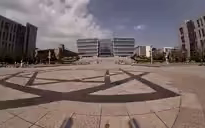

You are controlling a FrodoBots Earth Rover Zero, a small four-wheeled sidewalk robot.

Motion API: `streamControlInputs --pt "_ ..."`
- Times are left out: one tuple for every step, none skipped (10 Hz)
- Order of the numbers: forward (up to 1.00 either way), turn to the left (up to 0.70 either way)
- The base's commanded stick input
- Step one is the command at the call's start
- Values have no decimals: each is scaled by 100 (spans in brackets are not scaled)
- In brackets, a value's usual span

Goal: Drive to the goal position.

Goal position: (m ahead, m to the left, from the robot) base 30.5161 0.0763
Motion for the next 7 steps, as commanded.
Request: streamControlInputs --pt "100 1" --pt "100 1" --pt "100 1" --pt "100 1" --pt "100 1" --pt "100 1" --pt "100 1"
